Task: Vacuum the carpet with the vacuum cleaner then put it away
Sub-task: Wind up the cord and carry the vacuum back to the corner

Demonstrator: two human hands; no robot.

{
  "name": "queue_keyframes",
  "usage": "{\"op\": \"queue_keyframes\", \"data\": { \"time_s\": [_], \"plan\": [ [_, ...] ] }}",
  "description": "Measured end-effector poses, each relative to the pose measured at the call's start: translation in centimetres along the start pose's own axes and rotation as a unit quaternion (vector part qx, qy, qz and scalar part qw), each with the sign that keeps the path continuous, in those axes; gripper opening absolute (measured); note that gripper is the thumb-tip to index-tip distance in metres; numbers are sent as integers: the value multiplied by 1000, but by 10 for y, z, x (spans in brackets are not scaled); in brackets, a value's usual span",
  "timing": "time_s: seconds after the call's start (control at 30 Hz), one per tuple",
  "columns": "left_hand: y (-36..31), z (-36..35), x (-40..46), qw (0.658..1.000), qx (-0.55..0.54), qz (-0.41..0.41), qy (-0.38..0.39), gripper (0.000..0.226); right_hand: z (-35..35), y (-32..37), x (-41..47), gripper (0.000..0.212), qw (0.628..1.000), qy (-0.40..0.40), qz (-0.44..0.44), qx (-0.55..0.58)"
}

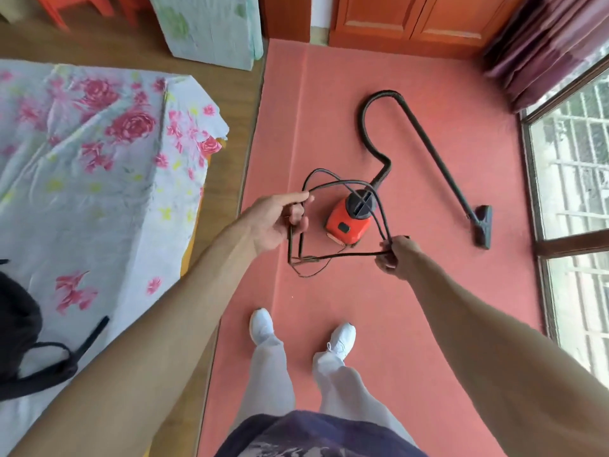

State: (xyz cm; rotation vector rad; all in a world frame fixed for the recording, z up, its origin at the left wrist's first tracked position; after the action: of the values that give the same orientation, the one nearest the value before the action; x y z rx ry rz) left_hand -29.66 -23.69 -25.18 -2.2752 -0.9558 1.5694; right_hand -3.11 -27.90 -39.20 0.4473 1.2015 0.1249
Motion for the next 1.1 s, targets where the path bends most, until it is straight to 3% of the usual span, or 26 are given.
{"op": "queue_keyframes", "data": {
  "time_s": [0.23, 0.4, 0.5, 0.63, 0.67, 0.7, 0.8, 0.83, 0.93, 1.1],
  "plan": [
    [-34, -133, -4, 964, -242, 96, 54, 10, -24, -51, 16, 22, 973, 167, -150, 51],
    [-43, -179, 17, 930, -327, 127, 110, 27, -83, -41, 17, 24, 921, 262, -196, 209],
    [-53, -181, 27, 925, -327, 139, 132, 18, -111, -12, 44, 20, 865, 253, -225, 371],
    [-79, -162, 32, 865, -375, 230, 243, 25, -114, 57, 75, 31, 868, 184, -181, 424],
    [-85, -150, 36, 869, -356, 238, 245, 16, -114, 75, 75, 33, 874, 173, -180, 416],
    [-90, -135, 43, 895, -306, 227, 233, 6, -114, 90, 79, 34, 890, 156, -171, 393],
    [-104, -64, 91, 989, -23, 114, 86, 21, -101, 130, 99, 36, 947, 87, -140, 275],
    [-109, -38, 107, 994, 69, 81, 22, 23, -97, 140, 109, 38, 965, 71, -115, 226],
    [-108, 23, 149, 961, 253, 31, -110, 32, -86, 170, 131, 36, 994, 61, -57, 67],
    [-50, 58, 214, 954, 249, 0, -170, 35, -112, 202, 146, 36, 966, 243, -86, 21]
  ]
}}
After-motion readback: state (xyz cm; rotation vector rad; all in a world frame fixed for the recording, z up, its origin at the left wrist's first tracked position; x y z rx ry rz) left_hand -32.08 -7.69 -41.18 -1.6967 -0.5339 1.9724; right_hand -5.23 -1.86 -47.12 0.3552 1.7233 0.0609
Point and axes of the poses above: each hand's wrist, its own x-axis towards the middle knuckle, its own z-axis out of the back of the hand, y = z × x, the point moved 9 cm from there along x, towards the middle knuckle
